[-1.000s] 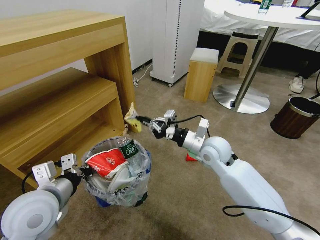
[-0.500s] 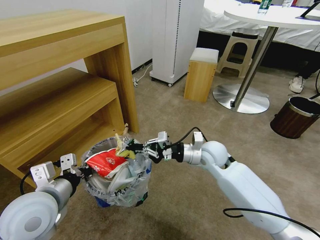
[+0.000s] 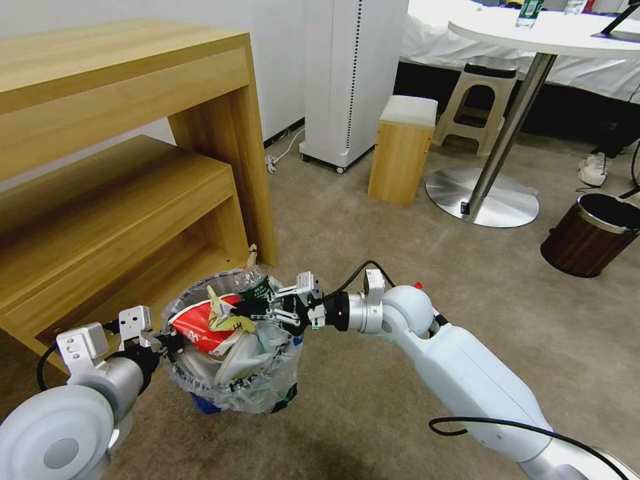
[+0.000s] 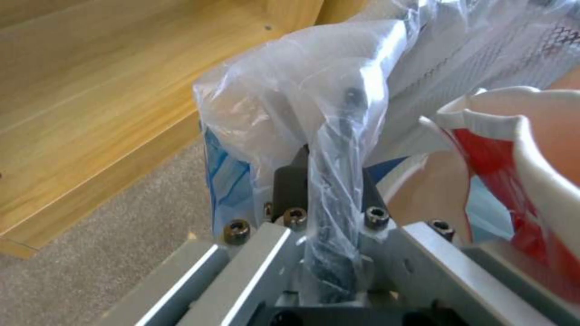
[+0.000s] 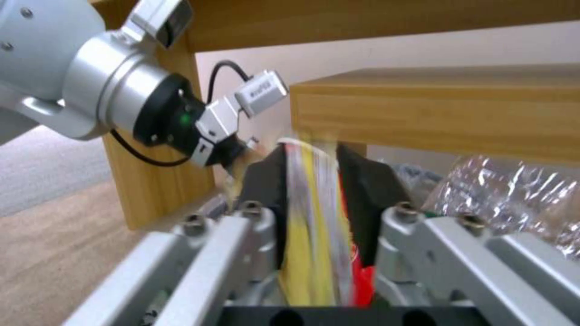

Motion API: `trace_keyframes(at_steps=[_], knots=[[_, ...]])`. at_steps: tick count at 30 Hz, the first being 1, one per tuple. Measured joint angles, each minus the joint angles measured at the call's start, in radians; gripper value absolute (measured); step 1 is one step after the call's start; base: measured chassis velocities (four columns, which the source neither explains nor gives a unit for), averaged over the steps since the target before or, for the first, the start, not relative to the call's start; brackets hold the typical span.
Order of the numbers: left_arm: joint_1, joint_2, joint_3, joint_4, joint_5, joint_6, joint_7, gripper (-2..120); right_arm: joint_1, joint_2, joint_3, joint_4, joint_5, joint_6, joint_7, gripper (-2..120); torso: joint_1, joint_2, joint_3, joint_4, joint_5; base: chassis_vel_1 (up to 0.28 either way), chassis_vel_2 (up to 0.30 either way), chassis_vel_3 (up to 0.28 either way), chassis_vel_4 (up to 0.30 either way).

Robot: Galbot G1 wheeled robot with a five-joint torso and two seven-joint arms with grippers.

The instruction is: Pick up the trash bin and place the garbage on the floor into it.

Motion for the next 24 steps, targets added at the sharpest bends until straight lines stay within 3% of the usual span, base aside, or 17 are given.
trace_keyframes(at_steps=[3, 5, 10, 13, 15, 16, 19, 20, 23, 24], knots=[[-0.002, 0.000, 0.000, 0.002, 0.000, 0.000, 0.000, 1, -0.002, -0.009, 0.006, 0.008, -0.004, -0.002, -0.003, 37, 0.000, 0.000, 0.000, 0.0000, 0.0000, 0.000, 0.000, 0.000, 0.000], [-0.008, 0.002, 0.002, 0.008, 0.000, 0.000, 0.001, 1, -0.006, -0.040, 0.022, 0.020, -0.025, -0.003, -0.012, 50, 0.000, 0.000, 0.000, 0.0000, 0.0001, 0.000, 0.000, 0.000, 0.000], [-0.014, 0.005, -0.001, 0.014, 0.000, 0.000, 0.002, 1, -0.014, -0.083, 0.051, 0.046, -0.015, -0.003, -0.014, 63, 0.000, 0.000, 0.000, -0.0001, 0.0001, 0.000, 0.000, 0.000, 0.000], [-0.018, 0.007, -0.004, 0.020, 0.000, 0.000, 0.002, 1, -0.023, -0.105, 0.077, 0.075, 0.022, 0.001, 0.061, 73, 0.000, 0.000, 0.000, -0.0001, 0.0001, 0.000, 0.000, 0.000, 0.000], [-0.020, 0.009, -0.008, 0.023, 0.000, 0.000, 0.002, 1, -0.034, -0.120, 0.106, 0.103, 0.045, -0.008, 0.203, 85, 0.000, 0.000, 0.000, 0.0000, 0.0002, 0.000, 0.000, 0.000, 0.000], [-0.020, 0.009, -0.008, 0.023, 0.000, 0.000, 0.002, 1, -0.034, -0.120, 0.106, 0.103, 0.045, -0.008, 0.203, 85, 0.000, 0.000, 0.000, 0.0000, 0.0002, 0.000, 0.000, 0.000, 0.000], [-0.020, 0.012, -0.013, 0.024, -0.002, -0.001, -0.003, 1, -0.062, -0.133, 0.177, 0.131, 0.034, -0.039, 0.456, 97, 0.000, 0.000, 0.000, 0.0000, 0.0001, 0.000, 0.000, 0.000, 0.000], [-0.020, 0.012, -0.013, 0.024, -0.002, -0.001, -0.003, 1, -0.062, -0.133, 0.177, 0.131, 0.034, -0.039, 0.456, 97, 0.000, 0.000, 0.000, 0.0000, 0.0001, 0.000, 0.000, 0.000, 0.000], [-0.017, 0.011, -0.024, 0.025, 0.000, -0.002, -0.007, 1, -0.125, -0.143, 0.289, 0.137, -0.016, -0.033, 0.630, 100, 0.000, 0.000, 0.000, 0.0000, 0.0001, 0.000, 0.000, 0.000, 0.000], [-0.017, 0.011, -0.024, 0.025, 0.000, -0.002, -0.007, 1, -0.125, -0.143, 0.289, 0.137, -0.016, -0.033, 0.630, 100, 0.000, 0.000, 0.000, 0.0000, 0.0001, 0.000, 0.000, 0.000, 0.000]])
